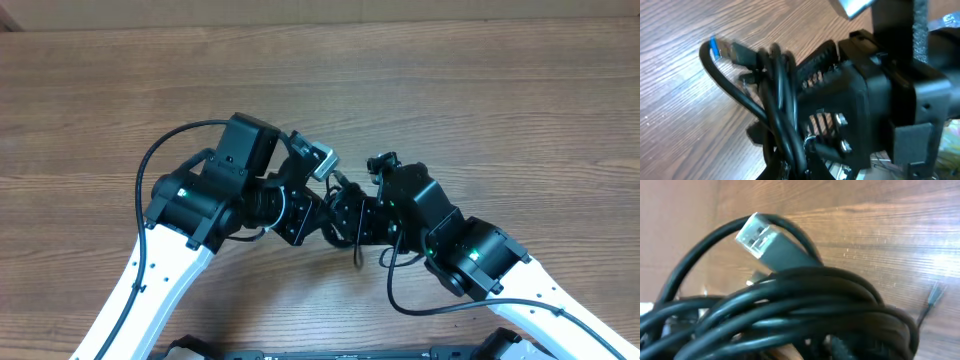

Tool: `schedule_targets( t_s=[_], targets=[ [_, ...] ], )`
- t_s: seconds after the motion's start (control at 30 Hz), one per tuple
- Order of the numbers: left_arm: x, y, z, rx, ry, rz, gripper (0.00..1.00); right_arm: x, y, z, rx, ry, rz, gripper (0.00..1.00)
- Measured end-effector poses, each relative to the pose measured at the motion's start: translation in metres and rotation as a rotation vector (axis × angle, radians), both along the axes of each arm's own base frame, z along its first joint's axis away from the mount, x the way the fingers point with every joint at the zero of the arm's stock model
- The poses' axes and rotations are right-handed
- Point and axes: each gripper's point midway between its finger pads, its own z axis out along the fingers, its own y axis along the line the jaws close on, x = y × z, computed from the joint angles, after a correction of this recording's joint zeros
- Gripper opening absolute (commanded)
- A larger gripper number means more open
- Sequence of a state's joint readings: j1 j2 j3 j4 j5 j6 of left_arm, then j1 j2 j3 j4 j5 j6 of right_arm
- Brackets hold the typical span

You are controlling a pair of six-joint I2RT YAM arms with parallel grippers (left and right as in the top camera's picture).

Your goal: Untangle cables

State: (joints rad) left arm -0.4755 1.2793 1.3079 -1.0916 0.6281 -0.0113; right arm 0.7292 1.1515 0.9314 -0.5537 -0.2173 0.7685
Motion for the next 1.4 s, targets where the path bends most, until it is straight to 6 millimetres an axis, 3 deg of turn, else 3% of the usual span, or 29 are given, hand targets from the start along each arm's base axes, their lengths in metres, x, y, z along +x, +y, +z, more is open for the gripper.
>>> schedule_targets(
  t_s=[0.1,0.17,0.3,0.53,0.63,0.83,1.07,1.13,1.27,1.4],
  targets=[
    [0.002,0.002,-0.001,0.005,-0.008,0.002,0.04,0.000,-0.003,0.005,0.000,-0.012,-0.007,0.84],
    [0.004,0.005,-0.003,0.019,-0.011,0.014,0.04,-0.004,-0.008,0.006,-0.013,-0.018,-0.006,0.91],
    [0.005,0.008,-0.004,0.047,-0.004,0.055,0.04,-0.008,-0.028,0.015,-0.027,-0.032,-0.061,0.94],
    [0.022,0.002,0.001,0.033,-0.026,0.153,0.04,-0.047,-0.068,0.057,-0.002,-0.173,-0.039,1.00],
    [0.024,0.003,0.002,0.033,-0.024,0.171,0.04,-0.064,-0.084,0.050,-0.095,-0.224,0.042,1.00],
    [0.027,0.016,0.002,0.013,0.010,0.187,0.04,-0.071,-0.090,0.026,-0.225,-0.203,0.138,0.84],
    [0.032,0.036,0.019,-0.150,0.075,0.185,0.04,-0.064,-0.071,0.018,-0.251,-0.239,0.268,0.79],
    [0.034,0.039,0.028,-0.214,0.079,0.175,0.04,-0.059,-0.063,0.015,-0.253,-0.245,0.298,0.73],
    [0.027,0.039,0.043,-0.319,0.093,0.123,0.04,-0.047,-0.050,-0.004,-0.297,-0.231,0.362,0.66],
    [0.017,0.040,0.045,-0.347,0.133,0.101,0.04,-0.034,-0.041,-0.024,-0.343,-0.204,0.380,0.63]
  ],
)
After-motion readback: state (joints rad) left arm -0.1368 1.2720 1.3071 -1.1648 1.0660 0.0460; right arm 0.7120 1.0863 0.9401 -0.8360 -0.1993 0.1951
